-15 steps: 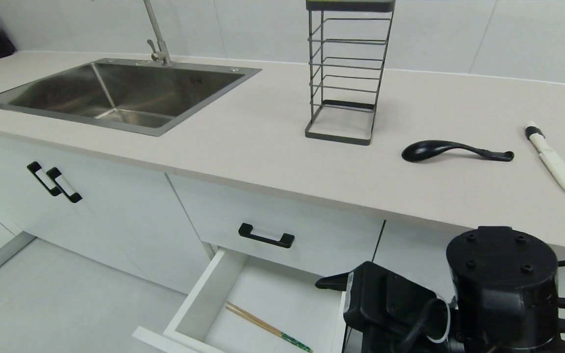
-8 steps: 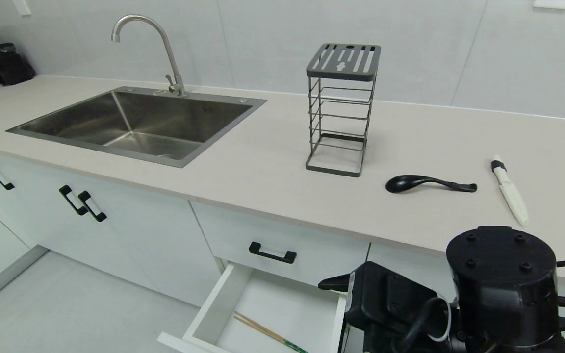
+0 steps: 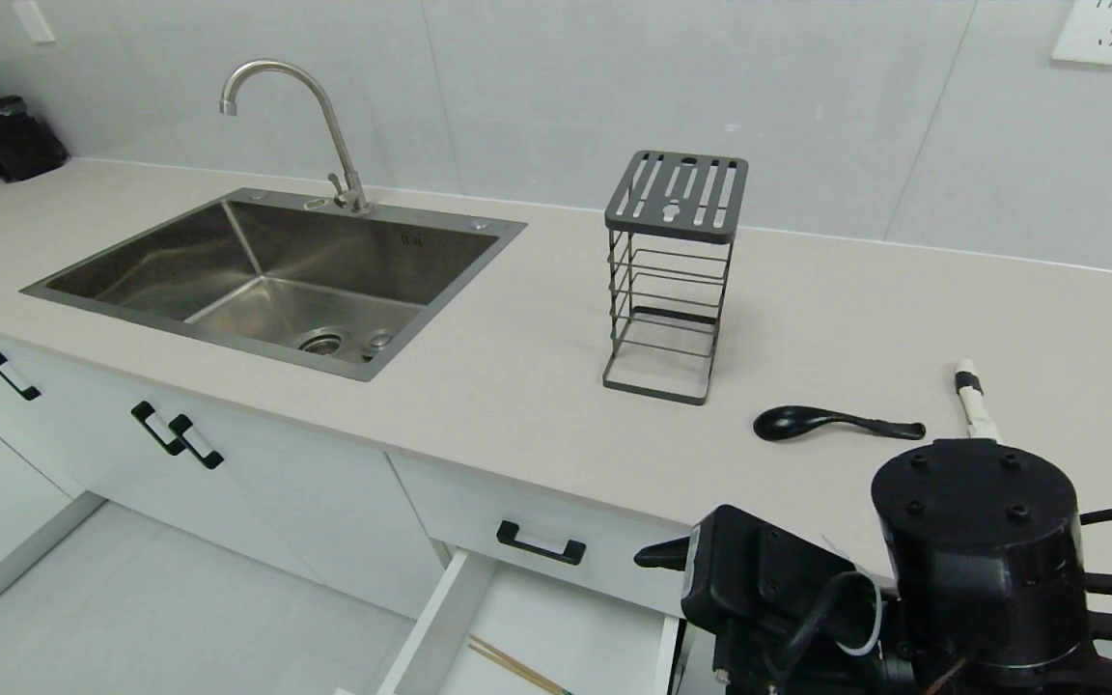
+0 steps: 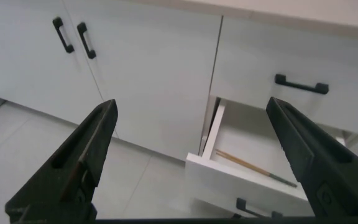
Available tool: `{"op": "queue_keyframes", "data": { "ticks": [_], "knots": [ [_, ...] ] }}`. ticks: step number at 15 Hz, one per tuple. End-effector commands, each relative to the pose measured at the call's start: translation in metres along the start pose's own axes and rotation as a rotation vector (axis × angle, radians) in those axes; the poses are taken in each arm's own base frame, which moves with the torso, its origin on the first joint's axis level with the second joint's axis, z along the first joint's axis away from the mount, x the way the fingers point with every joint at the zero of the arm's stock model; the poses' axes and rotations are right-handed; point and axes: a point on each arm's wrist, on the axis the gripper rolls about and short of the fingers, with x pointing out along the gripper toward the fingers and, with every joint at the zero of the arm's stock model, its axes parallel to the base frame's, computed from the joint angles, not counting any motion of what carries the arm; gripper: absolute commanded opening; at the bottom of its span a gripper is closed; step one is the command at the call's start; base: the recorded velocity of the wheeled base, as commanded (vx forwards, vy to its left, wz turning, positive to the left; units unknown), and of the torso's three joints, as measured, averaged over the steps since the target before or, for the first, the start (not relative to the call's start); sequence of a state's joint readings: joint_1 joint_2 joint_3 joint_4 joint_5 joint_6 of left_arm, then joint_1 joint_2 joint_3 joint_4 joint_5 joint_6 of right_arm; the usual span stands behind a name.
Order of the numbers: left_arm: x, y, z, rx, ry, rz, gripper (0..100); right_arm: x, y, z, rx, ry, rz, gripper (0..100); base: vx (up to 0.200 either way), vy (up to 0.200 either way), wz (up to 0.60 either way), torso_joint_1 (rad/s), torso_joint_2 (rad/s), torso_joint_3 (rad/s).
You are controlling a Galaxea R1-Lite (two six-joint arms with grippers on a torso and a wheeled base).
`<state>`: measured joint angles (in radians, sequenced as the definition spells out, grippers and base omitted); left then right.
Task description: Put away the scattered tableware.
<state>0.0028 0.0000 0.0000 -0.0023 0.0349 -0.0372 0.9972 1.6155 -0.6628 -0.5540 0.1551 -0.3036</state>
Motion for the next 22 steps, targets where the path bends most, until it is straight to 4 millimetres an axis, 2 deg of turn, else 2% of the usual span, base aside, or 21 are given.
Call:
{"op": "queue_keyframes", "data": {
  "ticks": [1, 5, 10, 15, 19, 22],
  "knots": [
    [0.000, 0.000, 0.000, -0.001, -0.002, 0.001, 100, 0.001, 0.000, -0.003, 0.007, 0.028, 0.008, 100, 0.000, 0.000, 0.00, 0.286, -0.54, -0.246],
    [0.000, 0.000, 0.000, -0.001, -0.002, 0.001, 100, -0.002, 0.001, -0.012, 0.095, 0.116, 0.059, 100, 0.000, 0.000, 0.00, 0.290, -0.55, -0.266],
    [0.000, 0.000, 0.000, -0.001, -0.001, 0.001, 100, 0.003, -0.013, -0.015, 0.120, 0.125, 0.033, 100, 0.000, 0.000, 0.00, 0.286, -0.56, -0.273],
    [0.000, 0.000, 0.000, -0.001, -0.001, 0.001, 100, -0.008, -0.024, -0.025, 0.193, 0.185, -0.015, 100, 0.000, 0.000, 0.00, 0.030, -0.05, -0.025],
    [0.000, 0.000, 0.000, -0.001, -0.001, 0.001, 100, -0.012, -0.042, -0.030, 0.271, 0.199, -0.122, 100, 0.000, 0.000, 0.00, 0.000, 0.00, 0.000],
    [0.000, 0.000, 0.000, -0.001, -0.001, 0.001, 100, -0.017, -0.058, -0.043, 0.305, 0.230, -0.193, 100, 0.000, 0.000, 0.00, 0.000, 0.00, 0.000]
  ]
}}
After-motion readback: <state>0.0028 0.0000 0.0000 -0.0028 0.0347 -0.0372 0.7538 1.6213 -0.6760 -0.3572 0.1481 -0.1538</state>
